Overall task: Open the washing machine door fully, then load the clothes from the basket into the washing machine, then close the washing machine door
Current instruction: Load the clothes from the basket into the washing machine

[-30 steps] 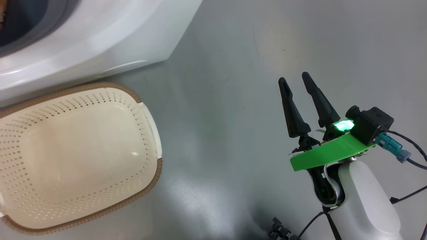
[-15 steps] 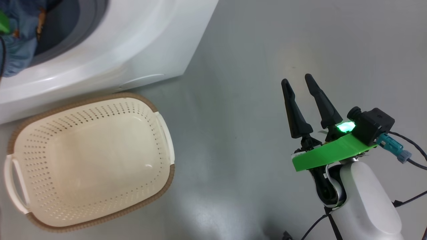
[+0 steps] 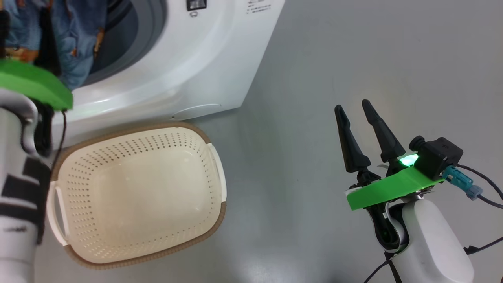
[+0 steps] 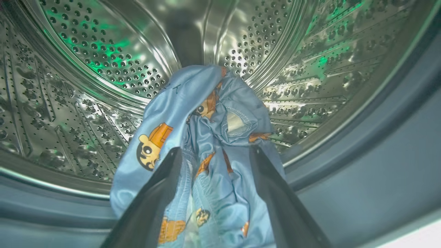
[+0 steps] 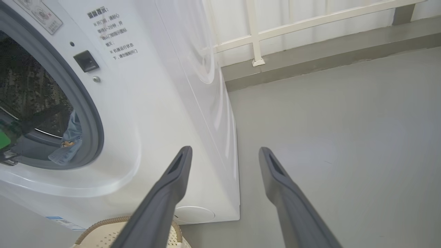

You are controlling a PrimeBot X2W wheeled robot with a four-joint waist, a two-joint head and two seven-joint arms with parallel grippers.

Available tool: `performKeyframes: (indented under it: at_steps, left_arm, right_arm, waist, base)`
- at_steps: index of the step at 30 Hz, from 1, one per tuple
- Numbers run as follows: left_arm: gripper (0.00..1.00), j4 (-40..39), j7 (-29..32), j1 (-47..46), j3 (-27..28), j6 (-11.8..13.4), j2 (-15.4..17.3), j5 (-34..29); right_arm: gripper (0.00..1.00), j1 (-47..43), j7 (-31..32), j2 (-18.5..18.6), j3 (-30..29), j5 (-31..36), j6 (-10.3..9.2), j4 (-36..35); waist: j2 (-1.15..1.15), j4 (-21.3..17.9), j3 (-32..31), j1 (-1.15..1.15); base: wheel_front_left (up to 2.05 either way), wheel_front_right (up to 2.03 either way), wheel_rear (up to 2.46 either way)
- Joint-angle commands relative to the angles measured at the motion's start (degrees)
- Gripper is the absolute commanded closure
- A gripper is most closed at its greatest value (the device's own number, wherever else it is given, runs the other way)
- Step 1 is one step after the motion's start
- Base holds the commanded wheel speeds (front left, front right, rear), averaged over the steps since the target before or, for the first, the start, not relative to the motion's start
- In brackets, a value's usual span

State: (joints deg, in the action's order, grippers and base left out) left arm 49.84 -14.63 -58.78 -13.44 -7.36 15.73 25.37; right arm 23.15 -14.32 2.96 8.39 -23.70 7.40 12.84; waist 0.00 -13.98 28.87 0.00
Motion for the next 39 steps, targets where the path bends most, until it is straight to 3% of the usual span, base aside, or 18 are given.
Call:
performKeyframes:
  at_steps: [1,10,19,27,39]
  left_arm:
    - [0.00,-3.88,-0.35,2.37,1.38,-0.01,3.03,0.12]
    - [0.00,-27.52,-0.36,22.61,5.23,3.60,4.23,0.18]
    - [0.00,-42.11,-0.33,37.13,6.44,7.34,3.67,0.67]
    - [0.00,-45.41,-0.36,41.94,8.92,7.71,1.44,0.75]
    - [0.00,-41.66,2.33,37.32,8.18,6.98,0.97,1.03]
  right_arm:
    - [0.00,-1.71,-0.68,-0.08,0.77,0.75,0.09,-1.17]
    - [0.00,-1.94,-0.68,-0.08,0.29,0.97,0.09,-1.61]
    - [0.00,-2.26,-0.68,-0.08,-0.40,1.65,0.09,-1.99]
    - [0.00,-2.47,-0.68,0.36,-0.72,1.95,0.09,-2.14]
    - [0.00,-2.33,-0.68,0.57,-0.38,2.37,0.09,-2.54]
  waist:
    - [0.00,0.80,-0.65,0.00]
    - [0.00,1.37,-0.74,0.00]
    - [0.00,1.79,-0.93,0.00]
    - [0.00,2.73,-1.17,0.00]
    - [0.00,3.51,-1.26,0.00]
  base:
    - [0.00,0.00,0.00]
    - [0.00,0.00,0.00]
    - [0.00,0.00,0.00]
    - [0.00,0.00,0.00]
    - [0.00,0.00,0.00]
